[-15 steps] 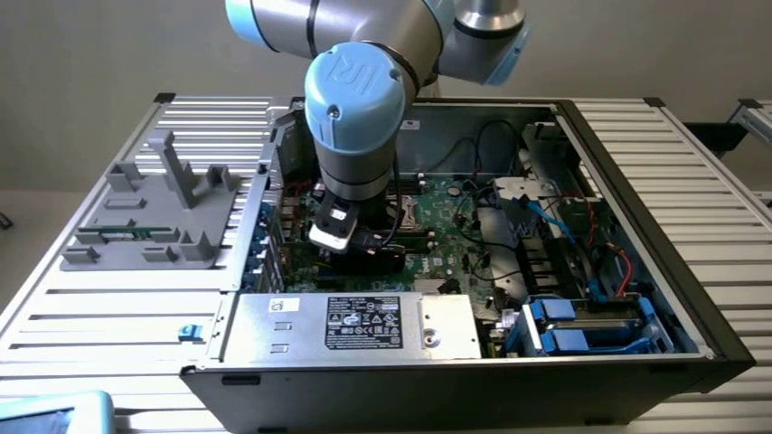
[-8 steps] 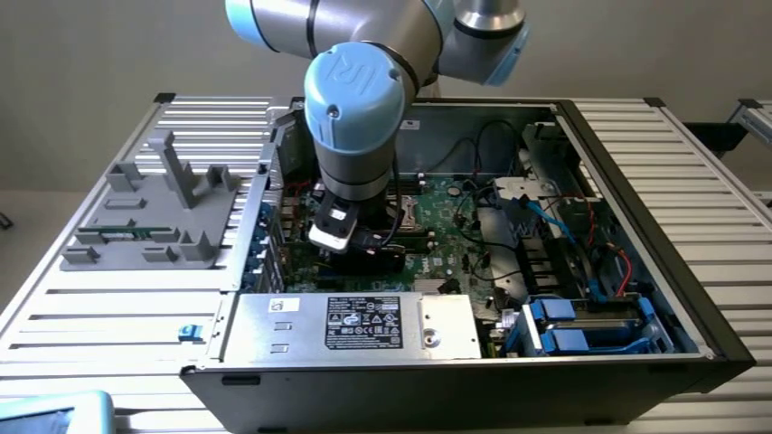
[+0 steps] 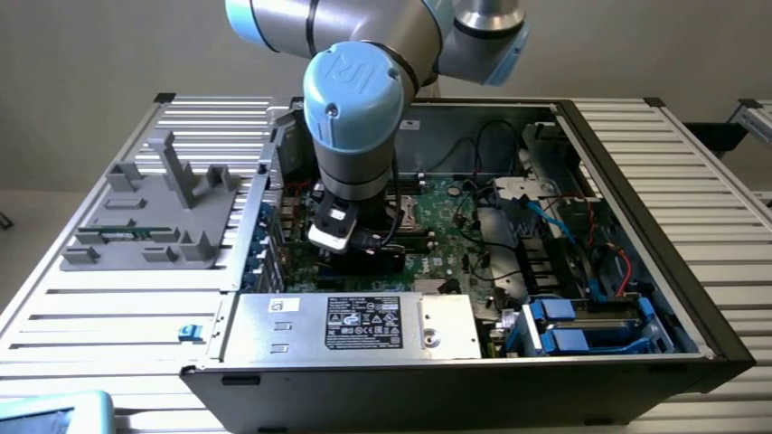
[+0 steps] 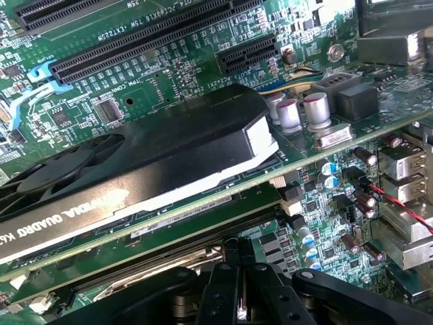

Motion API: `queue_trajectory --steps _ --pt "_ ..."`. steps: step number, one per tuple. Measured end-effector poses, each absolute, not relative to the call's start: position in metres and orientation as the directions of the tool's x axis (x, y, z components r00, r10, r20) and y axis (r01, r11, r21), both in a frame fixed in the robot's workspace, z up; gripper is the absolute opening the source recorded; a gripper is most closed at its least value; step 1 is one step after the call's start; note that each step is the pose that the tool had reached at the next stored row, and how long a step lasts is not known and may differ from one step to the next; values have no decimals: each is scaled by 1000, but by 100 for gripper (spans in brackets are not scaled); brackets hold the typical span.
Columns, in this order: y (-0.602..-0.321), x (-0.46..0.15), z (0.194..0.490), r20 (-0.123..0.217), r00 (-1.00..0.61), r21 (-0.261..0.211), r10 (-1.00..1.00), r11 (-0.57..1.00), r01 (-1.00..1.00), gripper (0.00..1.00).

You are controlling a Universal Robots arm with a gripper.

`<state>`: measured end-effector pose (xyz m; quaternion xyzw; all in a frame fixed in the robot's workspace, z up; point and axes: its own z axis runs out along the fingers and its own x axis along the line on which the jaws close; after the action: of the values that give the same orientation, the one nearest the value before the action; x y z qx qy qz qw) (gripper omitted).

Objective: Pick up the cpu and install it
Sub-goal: 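Install the second cpu locking lever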

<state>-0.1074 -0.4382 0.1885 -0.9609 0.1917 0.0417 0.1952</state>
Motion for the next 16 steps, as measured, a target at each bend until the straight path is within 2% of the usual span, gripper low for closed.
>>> queue_trajectory --steps 16 --pt "-438 -107 191 -151 924 -361 -352 -850 -383 11"
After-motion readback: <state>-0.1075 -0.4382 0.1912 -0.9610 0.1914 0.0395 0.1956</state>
